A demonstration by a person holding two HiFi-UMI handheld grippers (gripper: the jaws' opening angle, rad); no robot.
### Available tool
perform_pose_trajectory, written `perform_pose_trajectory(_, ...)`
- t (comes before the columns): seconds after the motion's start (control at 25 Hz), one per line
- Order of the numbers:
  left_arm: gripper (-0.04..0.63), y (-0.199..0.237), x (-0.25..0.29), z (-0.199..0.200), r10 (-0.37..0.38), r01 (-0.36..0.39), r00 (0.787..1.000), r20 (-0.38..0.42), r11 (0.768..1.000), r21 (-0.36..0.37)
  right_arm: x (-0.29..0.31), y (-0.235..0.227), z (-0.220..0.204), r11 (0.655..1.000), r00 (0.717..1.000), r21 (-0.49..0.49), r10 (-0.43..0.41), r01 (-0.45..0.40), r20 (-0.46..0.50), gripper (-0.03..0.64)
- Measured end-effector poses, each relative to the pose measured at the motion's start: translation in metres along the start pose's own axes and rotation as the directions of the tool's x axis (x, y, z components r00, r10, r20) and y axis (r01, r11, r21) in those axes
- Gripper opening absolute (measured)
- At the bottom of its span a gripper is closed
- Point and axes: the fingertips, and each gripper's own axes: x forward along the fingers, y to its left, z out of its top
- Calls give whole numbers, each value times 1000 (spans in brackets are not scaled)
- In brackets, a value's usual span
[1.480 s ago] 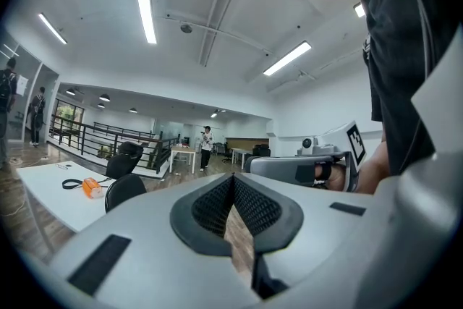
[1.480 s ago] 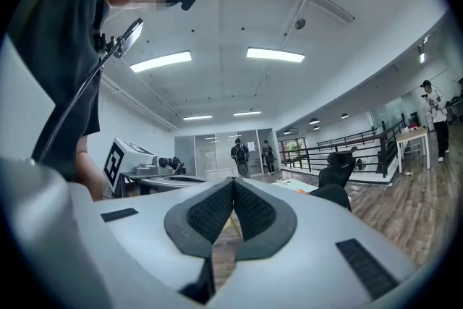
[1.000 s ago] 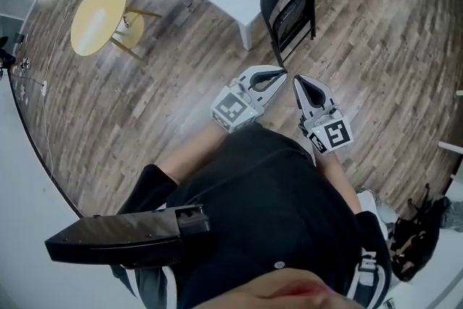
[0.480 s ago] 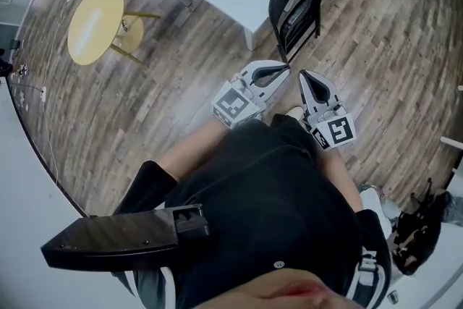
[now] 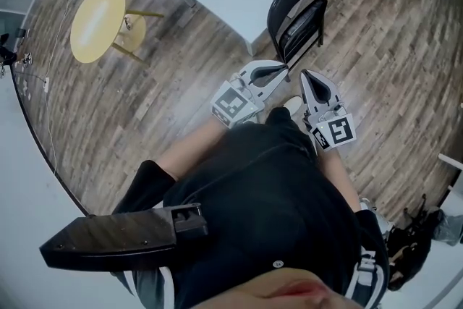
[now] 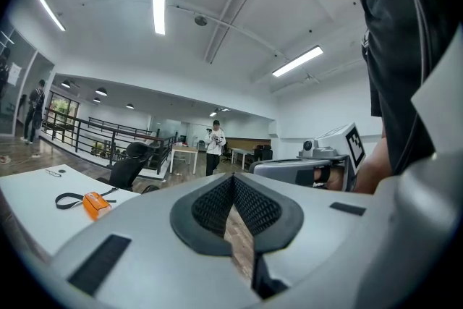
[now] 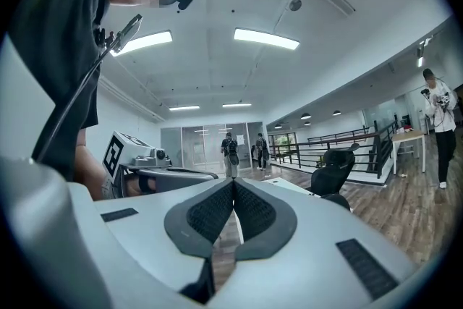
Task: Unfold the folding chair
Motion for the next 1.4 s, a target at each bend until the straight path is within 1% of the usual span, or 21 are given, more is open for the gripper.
perform_pose_trajectory(0.12,3,11,22,3,11,-11,1000,4,1000,3,5,-25,4,1000,1000,-4,17,-17,4,8)
perform_pose_trajectory(0.48,3,46,95,10,79,-79,996,-28,997,-11,11,-108,16,998,998,9,66,-66,13,8)
perform_pose_trajectory(0.76,5,69,118,9,138,-139,990,-29,990,-17,21,-135,14,996,996,21,88,-89,13,8)
perform_pose_trajectory(0.92,5,92,123,5,137,-138,990,-43,990,-20,40,-145,13,996,997,33,77,-77,11,8)
perform_pose_trajectory(1.04,5,118,125,1,140,-141,989,-53,989,-32,58,-152,15,998,998,28,62,-62,4,8)
perform_pose_trajectory(1.16,5,146,128,-11,127,-130,989,-73,991,-30,76,-158,16,999,999,28,33,-33,-4,8)
perform_pose_trajectory(1.28,5,178,130,-32,127,-132,985,-114,991,-33,91,-162,13,999,1000,36,3,-2,-20,8)
perform_pose_trajectory(1.4,6,209,130,-59,137,-143,974,-178,990,-18,105,-165,8,999,999,43,-24,25,-41,8)
